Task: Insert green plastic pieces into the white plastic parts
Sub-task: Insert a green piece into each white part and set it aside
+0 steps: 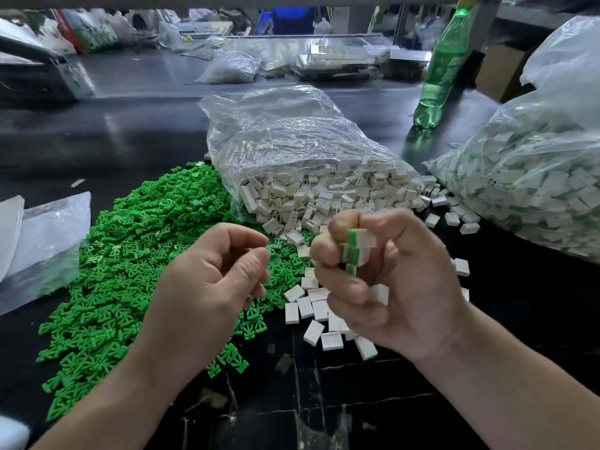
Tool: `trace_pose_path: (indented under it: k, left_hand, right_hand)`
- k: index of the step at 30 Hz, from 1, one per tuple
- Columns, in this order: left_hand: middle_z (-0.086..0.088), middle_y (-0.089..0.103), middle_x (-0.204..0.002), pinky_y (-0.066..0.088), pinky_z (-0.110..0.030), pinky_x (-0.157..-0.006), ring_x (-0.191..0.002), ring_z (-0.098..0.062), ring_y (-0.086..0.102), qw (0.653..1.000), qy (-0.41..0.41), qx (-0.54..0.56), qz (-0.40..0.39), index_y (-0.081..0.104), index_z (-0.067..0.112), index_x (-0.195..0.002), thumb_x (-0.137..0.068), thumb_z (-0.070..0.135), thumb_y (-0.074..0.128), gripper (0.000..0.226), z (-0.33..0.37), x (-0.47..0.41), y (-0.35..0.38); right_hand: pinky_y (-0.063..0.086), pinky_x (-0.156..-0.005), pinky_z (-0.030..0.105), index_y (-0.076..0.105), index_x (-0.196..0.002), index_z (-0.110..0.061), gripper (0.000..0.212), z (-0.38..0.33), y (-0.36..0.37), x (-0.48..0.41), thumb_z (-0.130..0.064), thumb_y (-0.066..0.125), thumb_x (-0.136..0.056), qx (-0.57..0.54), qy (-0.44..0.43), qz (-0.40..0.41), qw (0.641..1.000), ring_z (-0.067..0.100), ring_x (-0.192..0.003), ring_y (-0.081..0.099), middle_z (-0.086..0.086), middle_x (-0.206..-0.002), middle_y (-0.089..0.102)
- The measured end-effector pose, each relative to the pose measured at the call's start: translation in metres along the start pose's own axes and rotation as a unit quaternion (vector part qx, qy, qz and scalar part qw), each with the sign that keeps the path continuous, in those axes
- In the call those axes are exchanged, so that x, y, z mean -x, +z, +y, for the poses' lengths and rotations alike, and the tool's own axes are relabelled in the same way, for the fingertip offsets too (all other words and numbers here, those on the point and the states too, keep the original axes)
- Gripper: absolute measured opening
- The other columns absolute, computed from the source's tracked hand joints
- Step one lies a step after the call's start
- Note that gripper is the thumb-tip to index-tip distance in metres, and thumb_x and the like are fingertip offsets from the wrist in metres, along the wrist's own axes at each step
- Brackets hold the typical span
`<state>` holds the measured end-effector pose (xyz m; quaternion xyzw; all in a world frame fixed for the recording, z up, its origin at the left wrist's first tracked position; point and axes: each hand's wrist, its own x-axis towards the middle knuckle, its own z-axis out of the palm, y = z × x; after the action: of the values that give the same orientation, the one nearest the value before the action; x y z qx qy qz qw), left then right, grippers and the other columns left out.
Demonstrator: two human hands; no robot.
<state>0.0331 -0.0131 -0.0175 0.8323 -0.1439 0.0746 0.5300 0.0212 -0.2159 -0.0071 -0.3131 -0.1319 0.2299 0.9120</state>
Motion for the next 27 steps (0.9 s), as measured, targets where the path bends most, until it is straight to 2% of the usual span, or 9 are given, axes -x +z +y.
trace_pose_path:
  k: [3,5,10,12,14,20,22,24,27]
  left_hand:
    - [0.021,0.059,-0.090,0.044,-0.017,-0.064,-0.079,0.002,0.058,0.964,0.074,-0.252,-0.027,0.066,0.038,-0.107,-0.086,0.064,0.050,0.037,-0.007,-0.002,0.001]
    - [0.018,0.054,-0.097,0.044,-0.025,-0.067,-0.084,-0.002,0.054,0.940,0.092,-0.319,-0.077,0.067,0.037,-0.109,-0.080,0.071,0.046,0.050,-0.007,0.000,0.008]
    - [0.010,0.057,-0.085,0.026,-0.015,-0.060,-0.076,-0.014,0.055,0.898,0.157,-0.393,-0.123,0.074,0.033,-0.094,-0.072,0.053,0.075,0.030,-0.006,0.005,0.012]
    - [0.007,0.058,-0.081,0.038,-0.025,-0.061,-0.074,-0.019,0.058,0.894,0.195,-0.386,-0.120,0.075,0.029,-0.088,-0.081,0.045,0.072,0.018,-0.007,0.003,0.011]
    - [0.005,0.058,-0.081,0.045,-0.035,-0.062,-0.073,-0.020,0.056,0.891,0.217,-0.380,-0.123,0.075,0.027,-0.084,-0.089,0.045,0.054,0.028,-0.007,0.002,0.012]
    - [0.006,0.058,-0.085,0.047,-0.039,-0.069,-0.078,-0.019,0.054,0.883,0.223,-0.391,-0.131,0.072,0.024,-0.085,-0.093,0.042,0.046,0.032,-0.012,-0.001,0.011]
    - [0.006,0.059,-0.086,0.046,-0.035,-0.072,-0.079,-0.018,0.055,0.897,0.207,-0.378,-0.102,0.072,0.022,-0.086,-0.094,0.038,0.052,0.027,-0.011,-0.002,0.013]
    - [0.014,0.058,-0.086,0.042,-0.019,-0.069,-0.078,-0.007,0.056,0.934,0.166,-0.312,-0.046,0.071,0.026,-0.087,-0.092,0.039,0.055,0.021,-0.008,-0.003,0.012]
    - [0.018,0.062,-0.076,0.041,-0.006,-0.055,-0.066,0.002,0.058,0.994,0.054,-0.098,-0.011,0.068,0.035,-0.087,-0.092,0.053,0.057,0.021,-0.001,0.000,0.009]
  right_hand:
    - [0.039,-0.033,0.016,0.059,-0.080,-0.009,0.019,-0.003,-0.004,-0.002,-0.026,0.068,-0.083,-0.029,-0.004,0.011,1.000,0.012,-0.051,0.057,0.009,-0.082,0.059]
    - [0.040,-0.033,0.016,0.059,-0.078,-0.012,0.019,-0.003,-0.006,-0.002,-0.027,0.068,-0.084,-0.012,0.005,0.038,0.999,0.012,-0.052,0.056,0.008,-0.082,0.059]
    - [0.037,-0.029,0.017,0.063,-0.087,-0.008,0.009,-0.007,-0.007,-0.003,-0.012,0.056,-0.082,0.011,0.013,0.138,0.990,0.013,-0.051,0.053,0.009,-0.079,0.060]
    - [0.034,-0.028,0.017,0.058,-0.098,-0.008,0.020,-0.006,-0.010,-0.004,-0.007,0.051,-0.079,0.016,0.020,0.177,0.984,0.013,-0.049,0.050,0.009,-0.076,0.058]
    - [0.032,-0.028,0.016,0.057,-0.100,-0.008,0.023,-0.005,-0.011,-0.004,-0.005,0.050,-0.078,0.027,0.030,0.197,0.980,0.012,-0.046,0.048,0.007,-0.074,0.057]
    - [0.032,-0.030,0.016,0.065,-0.088,-0.012,0.014,-0.002,-0.012,-0.003,-0.016,0.070,-0.076,0.093,0.048,0.185,0.977,0.008,-0.043,0.045,0.002,-0.071,0.056]
    - [0.032,-0.030,0.017,0.067,-0.087,-0.013,0.011,-0.001,-0.012,-0.002,-0.017,0.071,-0.079,0.122,0.050,0.196,0.972,0.008,-0.044,0.045,0.002,-0.072,0.056]
    - [0.031,-0.032,0.017,0.068,-0.090,-0.014,0.004,0.001,-0.010,-0.001,-0.016,0.070,-0.087,0.196,0.045,0.217,0.955,0.010,-0.044,0.045,0.004,-0.072,0.057]
    - [0.033,-0.034,0.018,0.075,-0.091,-0.021,0.008,0.006,-0.007,0.000,-0.018,0.068,-0.095,0.300,0.038,0.216,0.928,0.011,-0.044,0.046,0.003,-0.071,0.058]
